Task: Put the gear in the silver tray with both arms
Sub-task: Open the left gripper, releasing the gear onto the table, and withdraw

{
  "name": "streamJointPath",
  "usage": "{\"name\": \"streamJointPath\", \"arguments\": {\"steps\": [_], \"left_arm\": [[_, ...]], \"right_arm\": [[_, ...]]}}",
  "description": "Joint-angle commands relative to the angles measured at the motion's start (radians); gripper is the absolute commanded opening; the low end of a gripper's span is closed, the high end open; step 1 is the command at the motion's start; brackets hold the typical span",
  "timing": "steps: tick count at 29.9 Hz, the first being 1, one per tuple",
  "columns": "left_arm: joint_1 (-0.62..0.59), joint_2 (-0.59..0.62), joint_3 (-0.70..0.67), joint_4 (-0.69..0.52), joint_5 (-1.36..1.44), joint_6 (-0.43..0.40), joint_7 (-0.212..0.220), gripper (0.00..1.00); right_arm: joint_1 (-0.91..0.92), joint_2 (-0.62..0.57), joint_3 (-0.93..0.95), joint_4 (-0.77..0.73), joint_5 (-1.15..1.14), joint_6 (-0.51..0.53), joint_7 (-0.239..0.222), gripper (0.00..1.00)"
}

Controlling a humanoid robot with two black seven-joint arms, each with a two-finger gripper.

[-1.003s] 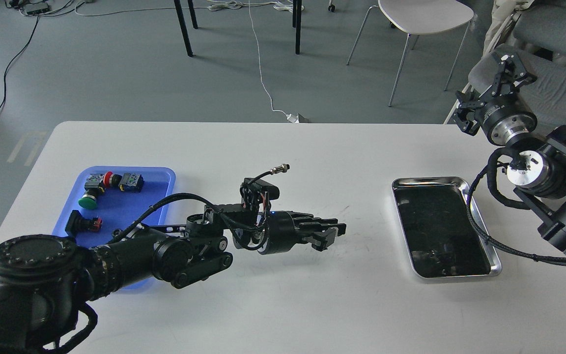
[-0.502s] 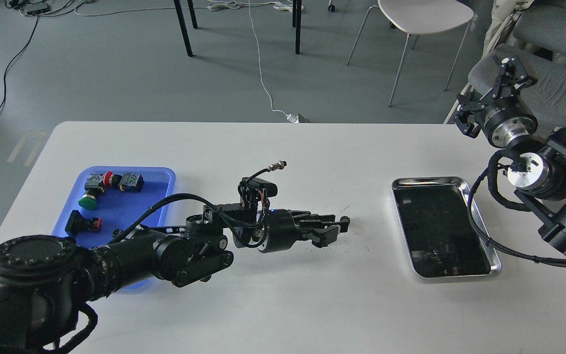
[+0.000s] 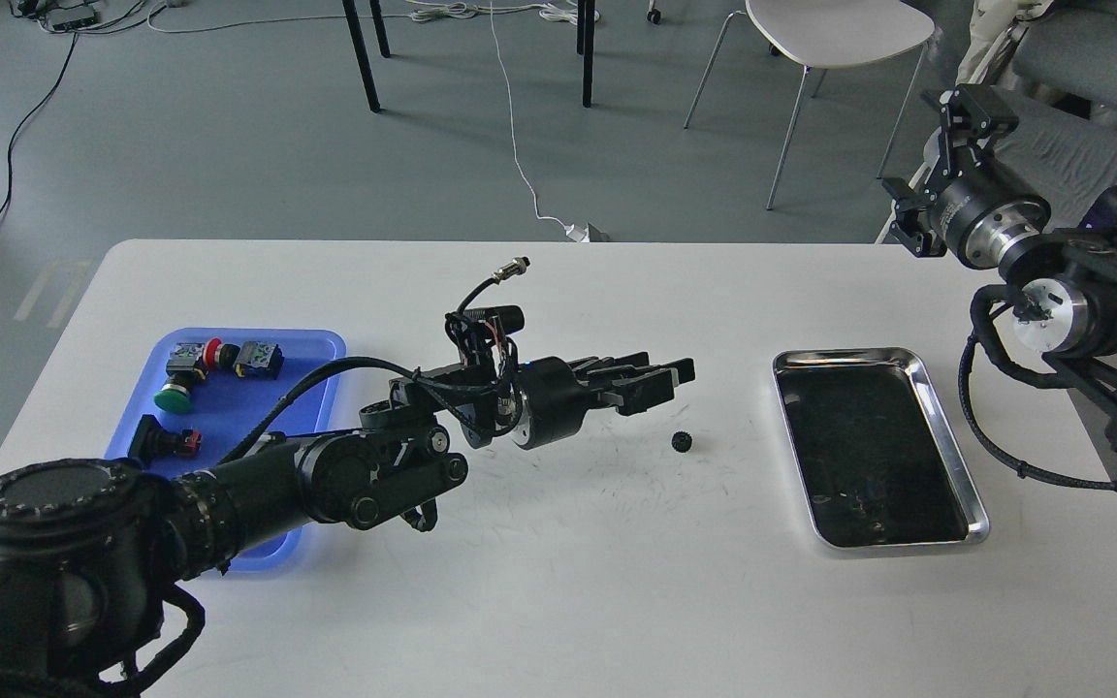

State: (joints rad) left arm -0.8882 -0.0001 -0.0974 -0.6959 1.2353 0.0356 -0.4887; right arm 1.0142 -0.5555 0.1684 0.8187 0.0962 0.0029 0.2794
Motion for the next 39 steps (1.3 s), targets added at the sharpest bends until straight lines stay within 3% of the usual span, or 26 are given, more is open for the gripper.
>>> {"name": "streamJointPath", "arguments": {"steps": [1, 7, 10, 24, 25, 27, 36, 39], "left_arm": [[-0.002, 0.000, -0.060, -0.001, -0.017, 0.018, 0.000, 0.86], [-0.015, 0.000, -0.120, 0.021, -0.109, 0.075, 0.000, 0.98], [-0.018, 0.000, -0.123, 0.035, -0.184, 0.119, 0.000, 0.98], [-0.044, 0.101, -0.145, 0.035, -0.428, 0.090, 0.000, 0.98], [-0.060, 0.145, -0.151, 0.048, -0.580, -0.048, 0.000, 0.97], [-0.075, 0.173, -0.156, 0.064, -0.670, -0.120, 0.000, 0.97], [-0.090, 0.236, -0.177, 0.104, -0.832, -0.255, 0.000, 0.98], [-0.089, 0.252, -0.223, 0.108, -0.893, -0.290, 0.036, 0.98]], "right_arm": [[0.001, -0.032, -0.010, 0.026, -0.001, 0.019, 0.003, 0.99], [0.001, -0.061, -0.018, 0.063, -0.084, 0.029, 0.015, 0.99], [0.001, -0.063, -0.020, 0.060, -0.157, 0.028, 0.014, 0.99], [0.007, -0.098, -0.109, 0.089, -0.343, 0.026, 0.007, 0.99], [0.015, -0.107, -0.133, 0.103, -0.415, 0.029, 0.001, 0.99], [0.017, -0.115, -0.138, 0.108, -0.463, 0.043, 0.000, 0.99], [0.078, -0.121, -0.219, 0.114, -0.579, 0.147, 0.006, 0.99], [0.086, -0.123, -0.225, 0.118, -0.634, 0.172, 0.009, 0.99]]}}
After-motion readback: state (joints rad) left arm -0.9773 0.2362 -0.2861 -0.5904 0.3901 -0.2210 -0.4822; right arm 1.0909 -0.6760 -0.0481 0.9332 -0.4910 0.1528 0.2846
